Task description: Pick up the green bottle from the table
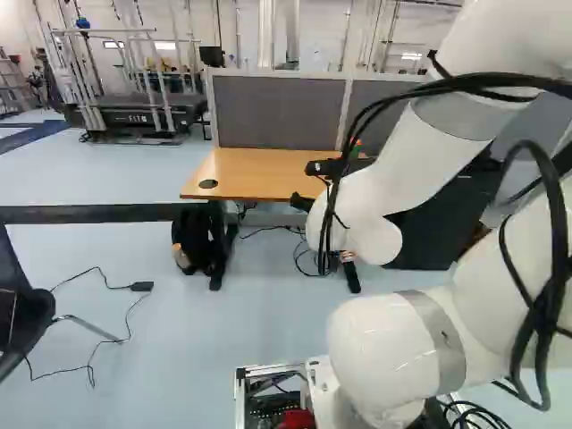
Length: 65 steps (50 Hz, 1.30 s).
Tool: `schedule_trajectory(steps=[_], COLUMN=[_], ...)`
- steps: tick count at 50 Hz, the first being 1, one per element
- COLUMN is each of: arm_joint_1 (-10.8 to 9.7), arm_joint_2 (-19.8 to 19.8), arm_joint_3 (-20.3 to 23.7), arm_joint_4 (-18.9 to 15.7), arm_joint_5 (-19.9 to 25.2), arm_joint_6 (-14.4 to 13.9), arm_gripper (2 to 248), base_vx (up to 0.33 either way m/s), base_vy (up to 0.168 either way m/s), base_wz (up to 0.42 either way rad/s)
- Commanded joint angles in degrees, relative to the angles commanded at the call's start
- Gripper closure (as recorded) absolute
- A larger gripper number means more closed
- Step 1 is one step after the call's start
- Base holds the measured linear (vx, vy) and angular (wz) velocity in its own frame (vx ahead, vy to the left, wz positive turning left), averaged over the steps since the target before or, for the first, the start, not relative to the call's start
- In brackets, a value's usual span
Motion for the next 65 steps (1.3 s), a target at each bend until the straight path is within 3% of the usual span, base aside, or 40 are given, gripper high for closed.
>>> schedule_trajectory(steps=[44,65], arm_joint_1=[0.0,0.0], arm_joint_2=[0.0,0.0], arm_joint_3=[0.0,0.0], arm_joint_4=[0.0,0.0], arm_joint_5=[0.0,0.0], arm_joint_6=[0.0,0.0], arm_gripper=[3,3], base_vx=[0.03,0.125], base_vy=[-0.001,-0.076], base_wz=[0.016,-0.277])
